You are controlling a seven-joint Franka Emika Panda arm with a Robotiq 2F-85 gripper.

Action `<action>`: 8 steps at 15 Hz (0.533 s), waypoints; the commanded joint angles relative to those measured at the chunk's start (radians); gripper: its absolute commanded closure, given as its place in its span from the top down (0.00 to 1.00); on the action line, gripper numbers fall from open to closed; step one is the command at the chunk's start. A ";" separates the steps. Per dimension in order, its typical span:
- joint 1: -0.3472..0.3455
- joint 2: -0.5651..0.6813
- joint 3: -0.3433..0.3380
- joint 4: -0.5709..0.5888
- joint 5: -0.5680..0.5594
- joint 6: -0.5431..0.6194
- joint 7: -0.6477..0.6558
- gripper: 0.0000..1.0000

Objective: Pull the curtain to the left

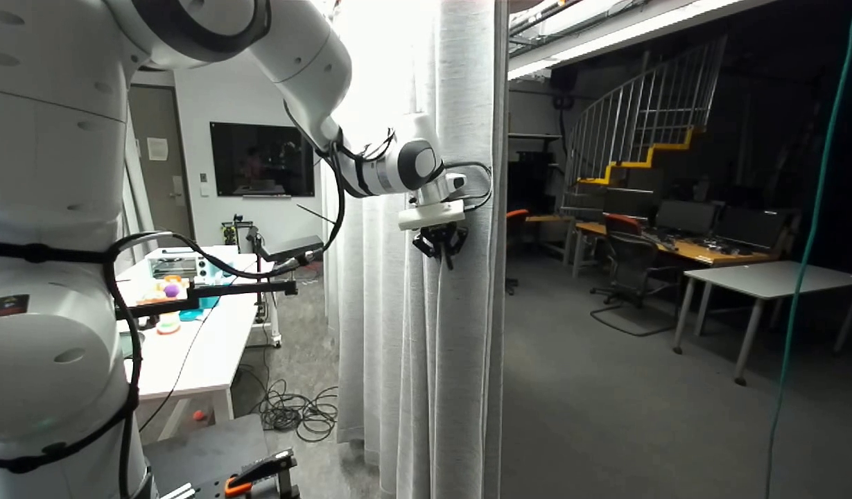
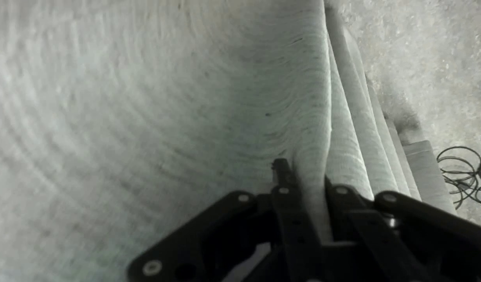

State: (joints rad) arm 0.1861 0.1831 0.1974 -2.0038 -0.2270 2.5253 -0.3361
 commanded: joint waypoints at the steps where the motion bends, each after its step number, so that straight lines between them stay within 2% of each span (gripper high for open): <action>1: -0.041 -0.049 -0.016 -0.109 0.068 -0.030 -0.005 0.49; 7: -0.084 -0.075 -0.054 -0.199 0.092 -0.045 0.007 0.95; 8: -0.091 -0.088 -0.060 -0.216 0.095 -0.052 0.004 0.99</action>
State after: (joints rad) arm 0.1140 0.1570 0.1499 -2.1634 -0.1630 2.5139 -0.3352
